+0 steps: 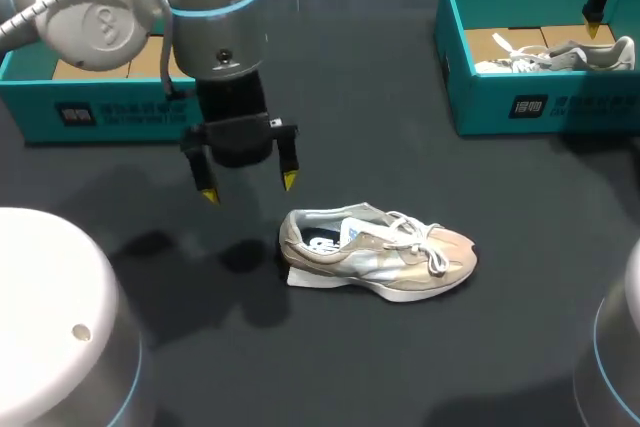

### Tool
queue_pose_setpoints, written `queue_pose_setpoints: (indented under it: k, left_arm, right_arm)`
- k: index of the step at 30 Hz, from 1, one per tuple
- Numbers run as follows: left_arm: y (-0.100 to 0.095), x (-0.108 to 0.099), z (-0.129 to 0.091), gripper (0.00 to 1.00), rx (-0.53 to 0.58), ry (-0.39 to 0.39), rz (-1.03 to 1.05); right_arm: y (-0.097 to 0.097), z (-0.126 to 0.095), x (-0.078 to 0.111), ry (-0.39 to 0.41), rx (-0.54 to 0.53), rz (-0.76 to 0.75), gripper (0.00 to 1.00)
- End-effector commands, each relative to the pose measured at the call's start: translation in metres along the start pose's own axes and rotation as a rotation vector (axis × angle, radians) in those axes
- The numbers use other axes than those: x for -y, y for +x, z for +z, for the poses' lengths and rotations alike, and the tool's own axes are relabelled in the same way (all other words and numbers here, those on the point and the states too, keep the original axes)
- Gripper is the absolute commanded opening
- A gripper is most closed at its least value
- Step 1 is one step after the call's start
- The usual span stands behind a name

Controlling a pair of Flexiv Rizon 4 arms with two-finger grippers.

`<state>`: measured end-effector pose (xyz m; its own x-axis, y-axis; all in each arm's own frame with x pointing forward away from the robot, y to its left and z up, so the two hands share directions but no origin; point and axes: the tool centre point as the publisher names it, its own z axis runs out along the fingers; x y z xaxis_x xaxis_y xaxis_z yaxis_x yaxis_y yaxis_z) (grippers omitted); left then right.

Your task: Take the shoe out of the shoebox, open the shoe tongue, remove and reinsert the insole, then place the shoe into the shoebox

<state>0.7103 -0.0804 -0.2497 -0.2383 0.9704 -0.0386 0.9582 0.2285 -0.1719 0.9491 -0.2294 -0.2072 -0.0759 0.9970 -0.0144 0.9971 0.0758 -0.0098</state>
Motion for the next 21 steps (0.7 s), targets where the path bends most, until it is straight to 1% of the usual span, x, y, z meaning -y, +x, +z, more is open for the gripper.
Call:
queue_pose_setpoints:
  k: [1, 3, 4, 6, 11, 12, 13, 14, 21]
  left_arm:
    - [0.006, 0.001, 0.002, 1.00, 0.097, -0.004, 0.002]
    - [0.006, 0.001, 0.002, 1.00, 0.097, -0.004, 0.002]
    - [0.005, -0.001, 0.001, 1.00, 0.114, 0.038, -0.063]
    - [0.007, -0.003, 0.001, 1.00, 0.170, 0.081, -0.166]
    - [0.016, -0.006, 0.002, 1.00, 0.238, 0.213, -0.368]
    - [0.017, -0.008, 0.001, 1.00, 0.258, 0.237, -0.424]
    - [0.018, -0.012, -0.001, 1.00, 0.272, 0.277, -0.473]
    - [0.019, -0.015, -0.004, 1.00, 0.283, 0.296, -0.505]
    - [0.019, -0.015, -0.004, 1.00, 0.283, 0.296, -0.505]
  right_arm:
    - [0.000, 0.000, 0.001, -0.001, 0.001, 0.001, 1.00]
    - [0.000, 0.000, 0.001, -0.001, 0.001, 0.001, 1.00]
    - [0.000, 0.000, 0.001, -0.001, 0.001, 0.001, 1.00]
    - [0.000, 0.000, 0.001, -0.001, 0.001, 0.001, 1.00]
    - [0.000, 0.000, 0.001, -0.001, 0.001, 0.001, 1.00]
    - [0.000, 0.000, 0.001, -0.001, 0.001, 0.001, 1.00]
    - [0.000, 0.000, 0.001, -0.001, 0.001, 0.001, 1.00]
    - [0.000, 0.000, 0.001, -0.001, 0.001, 0.001, 1.00]
    - [0.000, 0.000, 0.001, -0.001, 0.001, 0.001, 1.00]
